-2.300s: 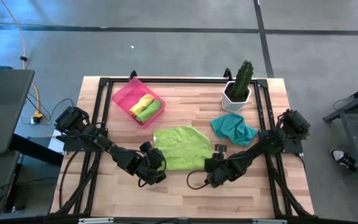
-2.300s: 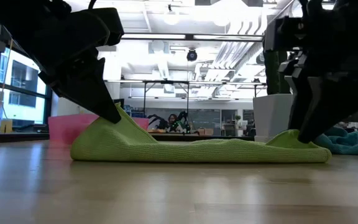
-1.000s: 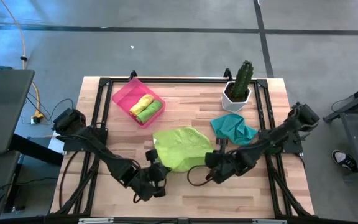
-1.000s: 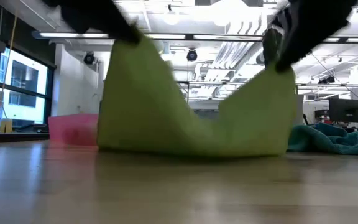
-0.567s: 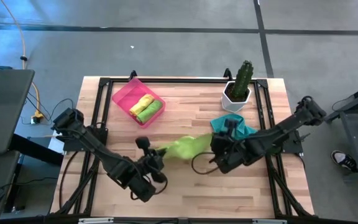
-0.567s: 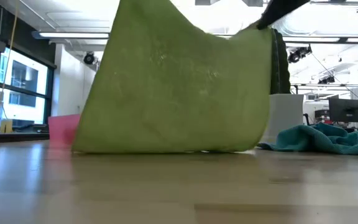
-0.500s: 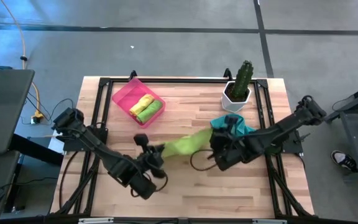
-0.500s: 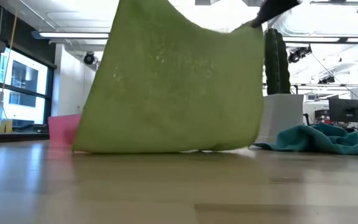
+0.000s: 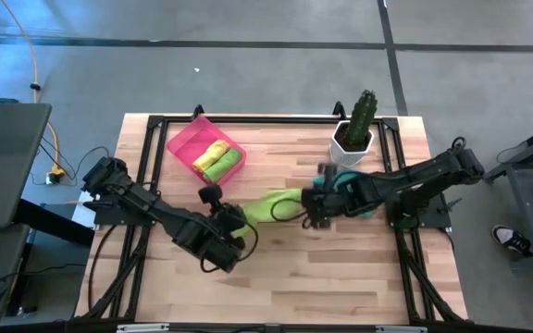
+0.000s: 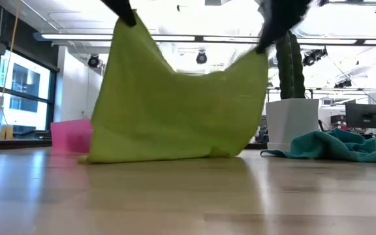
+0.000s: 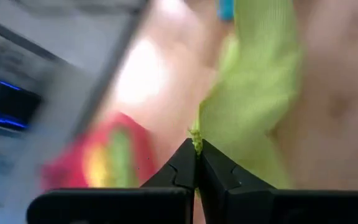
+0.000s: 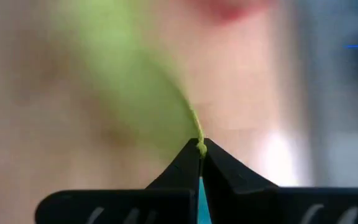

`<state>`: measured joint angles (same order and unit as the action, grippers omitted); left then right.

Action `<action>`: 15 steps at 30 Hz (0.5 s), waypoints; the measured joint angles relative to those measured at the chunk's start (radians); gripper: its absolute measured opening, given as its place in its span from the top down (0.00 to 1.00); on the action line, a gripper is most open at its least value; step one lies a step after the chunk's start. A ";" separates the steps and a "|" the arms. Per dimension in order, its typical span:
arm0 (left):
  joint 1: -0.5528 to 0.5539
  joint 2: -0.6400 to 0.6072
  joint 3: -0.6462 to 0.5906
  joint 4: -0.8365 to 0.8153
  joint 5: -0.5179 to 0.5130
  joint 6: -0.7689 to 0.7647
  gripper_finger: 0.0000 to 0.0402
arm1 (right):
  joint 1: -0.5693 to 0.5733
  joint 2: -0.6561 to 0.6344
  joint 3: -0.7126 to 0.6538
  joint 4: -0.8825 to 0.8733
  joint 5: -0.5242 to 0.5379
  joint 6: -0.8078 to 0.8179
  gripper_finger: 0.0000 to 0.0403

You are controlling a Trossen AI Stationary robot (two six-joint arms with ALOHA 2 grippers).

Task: Roll microfiber towels into tight, uniform cylinder then place into a basket
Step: Roll the light green microfiber cloth

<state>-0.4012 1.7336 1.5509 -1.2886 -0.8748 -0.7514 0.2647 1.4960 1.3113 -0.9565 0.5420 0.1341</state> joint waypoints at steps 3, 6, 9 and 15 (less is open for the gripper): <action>0.001 0.000 0.000 -0.066 -0.213 -0.019 1.00 | -0.005 0.000 0.001 0.000 0.489 0.021 1.00; 0.004 -0.001 0.000 -0.117 -0.443 -0.002 1.00 | -0.004 -0.002 0.003 0.069 0.660 -0.064 1.00; 0.008 -0.001 0.000 -0.093 -0.536 0.065 1.00 | 0.003 -0.006 0.003 0.118 0.485 -0.169 1.00; 0.008 -0.001 0.033 -0.034 -0.275 0.134 1.00 | 0.013 -0.015 0.010 0.142 0.059 -0.198 1.00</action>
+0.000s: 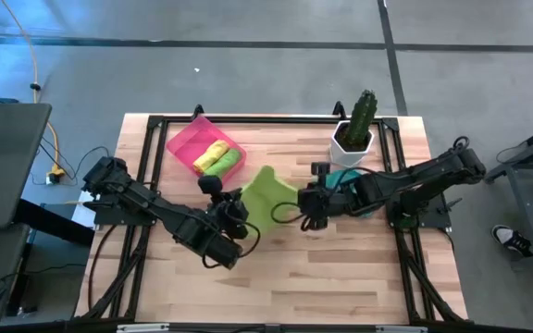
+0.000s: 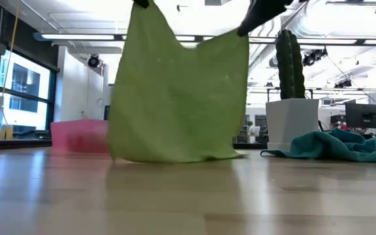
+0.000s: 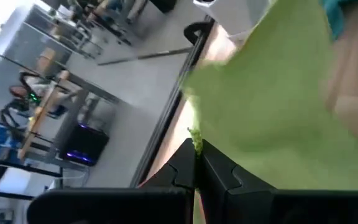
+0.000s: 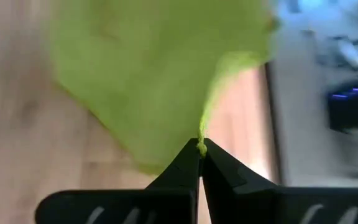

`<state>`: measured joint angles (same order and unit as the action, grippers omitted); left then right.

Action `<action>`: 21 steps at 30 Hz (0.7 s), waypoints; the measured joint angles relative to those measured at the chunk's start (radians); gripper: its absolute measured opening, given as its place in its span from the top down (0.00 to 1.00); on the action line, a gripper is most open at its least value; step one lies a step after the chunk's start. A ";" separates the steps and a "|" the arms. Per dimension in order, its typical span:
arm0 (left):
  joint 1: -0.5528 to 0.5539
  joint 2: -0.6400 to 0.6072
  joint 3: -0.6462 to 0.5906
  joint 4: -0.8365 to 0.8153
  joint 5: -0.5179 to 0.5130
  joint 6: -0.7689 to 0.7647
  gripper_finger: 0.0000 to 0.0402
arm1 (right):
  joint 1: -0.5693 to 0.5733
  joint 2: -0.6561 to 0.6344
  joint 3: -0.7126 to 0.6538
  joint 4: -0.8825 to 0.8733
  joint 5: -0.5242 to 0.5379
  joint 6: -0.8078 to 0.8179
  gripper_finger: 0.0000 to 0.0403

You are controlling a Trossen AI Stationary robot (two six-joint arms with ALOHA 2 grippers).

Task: Roll microfiber towels into tight, uniform cylinder then place into a basket
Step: Roll the light green microfiber cloth

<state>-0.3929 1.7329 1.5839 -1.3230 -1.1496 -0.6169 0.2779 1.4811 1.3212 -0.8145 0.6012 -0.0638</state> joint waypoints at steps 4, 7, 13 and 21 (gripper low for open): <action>0.007 0.000 0.002 -0.057 -0.115 0.008 1.00 | -0.022 0.000 0.000 0.023 0.241 -0.057 1.00; 0.033 0.000 0.002 -0.133 -0.172 0.008 1.00 | -0.058 0.000 0.000 0.034 0.363 -0.095 1.00; 0.121 0.000 0.002 -0.244 -0.188 -0.038 1.00 | -0.170 0.000 0.000 0.101 0.385 -0.191 1.00; 0.179 -0.059 0.003 -0.220 -0.161 -0.116 1.00 | -0.219 -0.020 0.001 0.246 0.340 -0.261 1.00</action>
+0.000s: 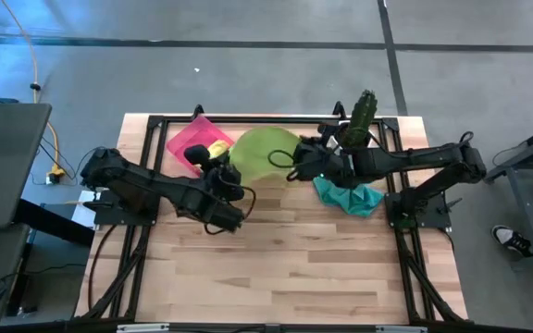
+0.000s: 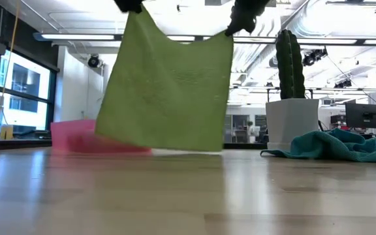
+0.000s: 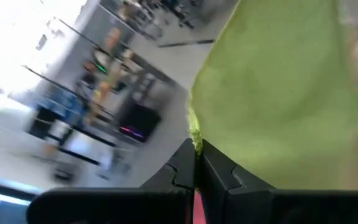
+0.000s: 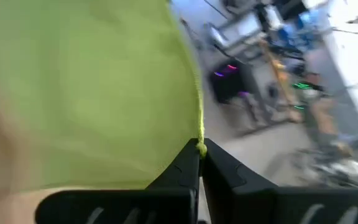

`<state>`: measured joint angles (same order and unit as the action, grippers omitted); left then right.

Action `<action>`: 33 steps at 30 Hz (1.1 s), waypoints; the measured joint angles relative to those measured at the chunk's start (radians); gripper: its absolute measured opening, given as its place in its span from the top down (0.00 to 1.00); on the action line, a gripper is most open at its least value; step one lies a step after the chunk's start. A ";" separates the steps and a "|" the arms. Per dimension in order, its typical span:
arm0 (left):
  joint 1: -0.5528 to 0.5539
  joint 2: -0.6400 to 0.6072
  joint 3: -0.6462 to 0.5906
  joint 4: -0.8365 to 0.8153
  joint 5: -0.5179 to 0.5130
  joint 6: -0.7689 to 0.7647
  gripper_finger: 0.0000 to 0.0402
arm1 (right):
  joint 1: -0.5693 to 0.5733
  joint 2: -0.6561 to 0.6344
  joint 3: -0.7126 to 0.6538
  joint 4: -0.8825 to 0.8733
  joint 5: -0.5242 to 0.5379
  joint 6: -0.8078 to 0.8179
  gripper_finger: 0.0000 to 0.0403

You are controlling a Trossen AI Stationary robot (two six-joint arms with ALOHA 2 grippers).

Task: Roll microfiber towels into tight, uniform cylinder then place into a basket
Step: Roll the light green microfiber cloth

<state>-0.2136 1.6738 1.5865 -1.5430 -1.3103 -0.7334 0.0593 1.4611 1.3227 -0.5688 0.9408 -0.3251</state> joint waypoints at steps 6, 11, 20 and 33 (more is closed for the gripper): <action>-0.072 -0.021 0.000 0.129 0.344 -0.040 1.00 | 0.077 -0.017 -0.002 -0.236 -0.350 0.284 1.00; -0.163 0.035 -0.001 0.328 0.524 -0.014 1.00 | 0.193 -0.007 -0.099 -0.257 -0.596 0.428 1.00; -0.294 0.258 -0.001 0.626 0.729 0.064 1.00 | 0.393 -0.008 -0.279 -0.100 -0.727 0.598 1.00; -0.335 0.362 -0.001 0.631 0.752 -0.315 1.00 | 0.413 -0.008 -0.458 0.171 -0.660 0.596 1.00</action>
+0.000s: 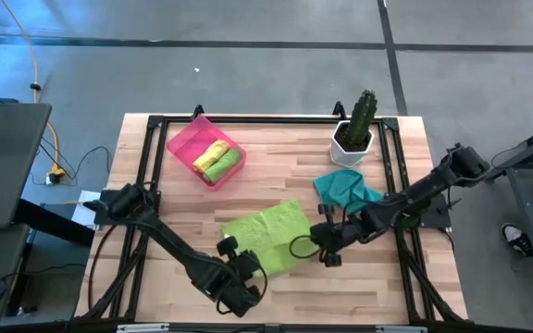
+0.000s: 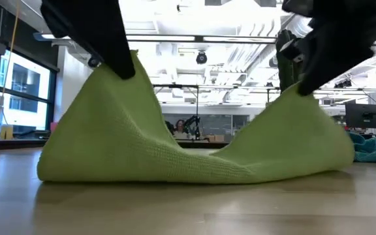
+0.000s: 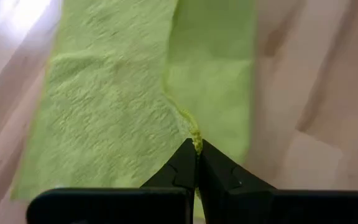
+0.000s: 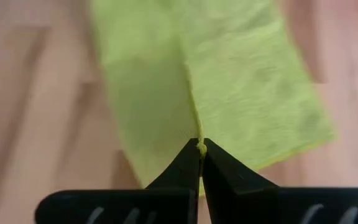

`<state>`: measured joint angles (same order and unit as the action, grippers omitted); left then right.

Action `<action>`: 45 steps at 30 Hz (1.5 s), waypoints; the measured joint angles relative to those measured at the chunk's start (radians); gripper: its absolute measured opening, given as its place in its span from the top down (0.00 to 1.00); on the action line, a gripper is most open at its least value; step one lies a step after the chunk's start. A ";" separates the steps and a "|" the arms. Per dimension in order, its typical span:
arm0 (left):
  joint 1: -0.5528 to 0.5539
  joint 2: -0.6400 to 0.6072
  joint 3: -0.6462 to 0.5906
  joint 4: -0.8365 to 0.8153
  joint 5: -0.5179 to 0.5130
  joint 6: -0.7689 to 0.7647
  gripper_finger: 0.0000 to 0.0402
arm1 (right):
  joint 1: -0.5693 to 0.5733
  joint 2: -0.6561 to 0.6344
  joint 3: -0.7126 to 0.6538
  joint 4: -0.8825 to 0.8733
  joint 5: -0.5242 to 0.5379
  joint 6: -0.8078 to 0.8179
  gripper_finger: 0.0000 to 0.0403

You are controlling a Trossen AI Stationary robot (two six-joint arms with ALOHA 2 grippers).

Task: Roll microfiber towels into tight, uniform cylinder then place into a basket
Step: Roll the light green microfiber cloth

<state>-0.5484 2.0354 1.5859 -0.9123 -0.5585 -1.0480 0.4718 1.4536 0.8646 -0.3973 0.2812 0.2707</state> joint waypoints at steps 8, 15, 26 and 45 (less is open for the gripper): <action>0.016 0.000 0.000 -0.248 -0.021 -0.174 1.00 | -0.089 0.000 -0.003 0.019 0.084 -0.043 1.00; 0.056 0.000 0.000 -0.359 -0.059 -0.211 1.00 | -0.176 0.001 -0.003 0.027 0.086 -0.039 1.00; 0.094 0.051 -0.001 -0.385 -0.058 -0.190 1.00 | -0.253 0.081 -0.003 0.062 0.084 -0.028 1.00; 0.130 0.051 -0.001 -0.467 -0.090 -0.214 1.00 | -0.322 0.109 -0.003 0.088 0.043 -0.044 1.00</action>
<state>-0.4183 2.0865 1.5848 -1.3788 -0.6482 -1.2621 0.1501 1.5631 0.8612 -0.3090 0.3239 0.2269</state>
